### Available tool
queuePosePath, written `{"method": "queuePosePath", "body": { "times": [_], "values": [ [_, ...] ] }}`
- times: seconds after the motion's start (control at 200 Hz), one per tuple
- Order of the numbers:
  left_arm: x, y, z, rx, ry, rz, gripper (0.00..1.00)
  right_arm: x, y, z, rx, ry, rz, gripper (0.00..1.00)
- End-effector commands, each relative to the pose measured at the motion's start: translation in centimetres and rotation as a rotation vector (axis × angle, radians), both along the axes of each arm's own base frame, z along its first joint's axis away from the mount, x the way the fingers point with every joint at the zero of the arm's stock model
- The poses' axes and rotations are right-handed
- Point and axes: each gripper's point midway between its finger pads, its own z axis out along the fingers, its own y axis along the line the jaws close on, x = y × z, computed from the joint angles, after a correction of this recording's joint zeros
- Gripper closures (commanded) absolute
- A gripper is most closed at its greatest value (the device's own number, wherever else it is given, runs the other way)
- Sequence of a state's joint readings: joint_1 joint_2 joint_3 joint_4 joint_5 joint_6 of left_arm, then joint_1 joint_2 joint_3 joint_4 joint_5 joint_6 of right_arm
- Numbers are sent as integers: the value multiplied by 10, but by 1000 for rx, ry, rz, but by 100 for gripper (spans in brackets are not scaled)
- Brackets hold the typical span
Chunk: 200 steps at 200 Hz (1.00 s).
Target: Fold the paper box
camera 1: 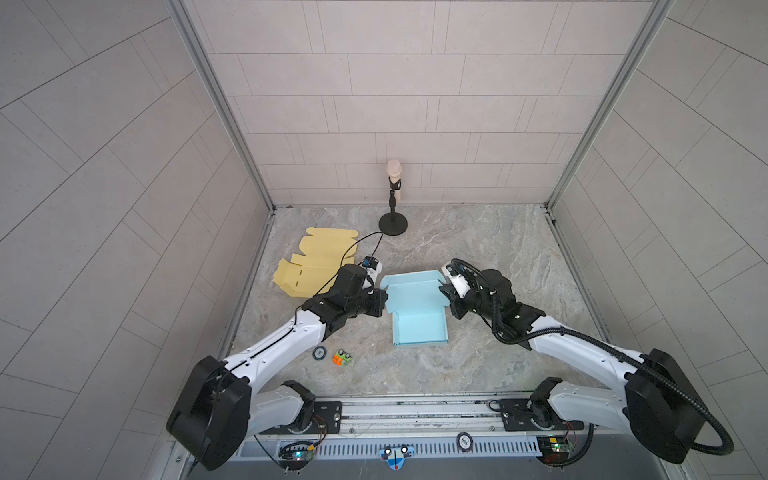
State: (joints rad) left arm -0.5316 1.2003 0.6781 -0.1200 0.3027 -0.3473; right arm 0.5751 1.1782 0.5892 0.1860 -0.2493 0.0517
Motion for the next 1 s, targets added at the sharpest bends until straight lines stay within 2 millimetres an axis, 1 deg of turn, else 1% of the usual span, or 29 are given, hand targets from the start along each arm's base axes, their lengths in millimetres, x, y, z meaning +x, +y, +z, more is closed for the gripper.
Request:
{"method": "queuePosePath", "body": {
  "times": [0.0,0.12,0.405,0.571,0.691,0.811,0.816,0.826,0.851,0.996],
  "values": [
    [3,6,5,28,-25,24,100,7,-7,3,-25,-3,-47,90],
    [4,7,4,34,-27,29,100,8,-9,5,-22,-10,-63,86],
    [5,7,5,38,-33,28,100,8,-7,3,-19,-1,-57,91],
    [4,7,6,43,-38,23,100,5,-4,3,1,13,-37,83],
    [3,7,7,48,-40,20,100,6,-4,6,12,9,-42,85],
    [3,6,6,52,-41,17,100,5,-3,5,16,17,-41,84],
    [3,7,6,53,-40,18,100,5,-3,5,17,18,-41,84],
    [2,6,6,54,-40,16,100,9,0,14,29,2,-40,84],
    [3,6,7,55,-42,16,100,10,1,17,35,-1,-38,83],
    [2,5,7,63,-41,12,100,11,3,17,39,5,-39,83]
  ]
}}
